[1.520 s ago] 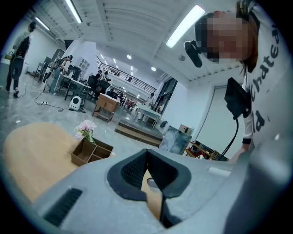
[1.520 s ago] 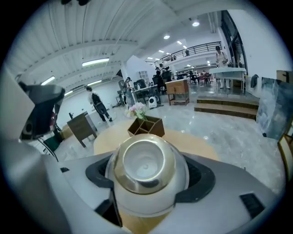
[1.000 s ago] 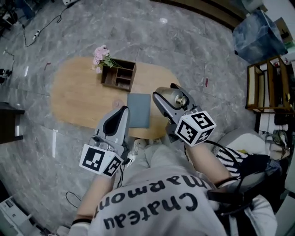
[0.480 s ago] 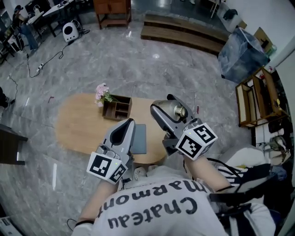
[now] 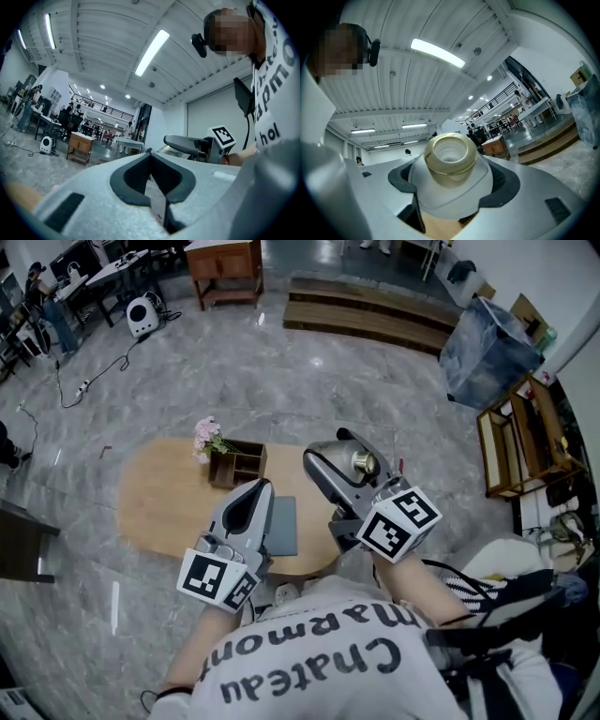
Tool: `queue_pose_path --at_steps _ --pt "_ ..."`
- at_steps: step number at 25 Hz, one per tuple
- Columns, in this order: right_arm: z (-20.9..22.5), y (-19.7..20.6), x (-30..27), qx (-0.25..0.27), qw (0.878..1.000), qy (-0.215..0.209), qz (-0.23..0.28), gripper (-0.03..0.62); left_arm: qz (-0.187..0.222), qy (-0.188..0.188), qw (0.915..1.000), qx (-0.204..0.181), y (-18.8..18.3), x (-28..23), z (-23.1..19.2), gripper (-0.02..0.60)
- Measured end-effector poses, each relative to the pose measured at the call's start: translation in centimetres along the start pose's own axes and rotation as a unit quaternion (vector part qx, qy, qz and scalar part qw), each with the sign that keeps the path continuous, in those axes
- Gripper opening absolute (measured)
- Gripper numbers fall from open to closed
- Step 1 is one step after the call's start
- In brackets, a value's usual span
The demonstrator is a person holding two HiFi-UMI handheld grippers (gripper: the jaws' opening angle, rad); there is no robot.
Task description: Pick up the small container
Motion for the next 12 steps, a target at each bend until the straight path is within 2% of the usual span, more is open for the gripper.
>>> queue_pose_path --at_steps 12 --pt "0.4 0.41 0.8 0.002 1.0 -0.002 -0.006 0.344 0.002 0.003 0.9999 -0.01 0.01 -0.44 1.04 0.015"
Point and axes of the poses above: the fingertips, and each gripper's own axes: x backward along the fingers, z to its right, y out of its underside, the point moved 2 cm from there along x, backward along the fingers, and after that the axes turned 10 degrees about y, right-handed, at the moved point
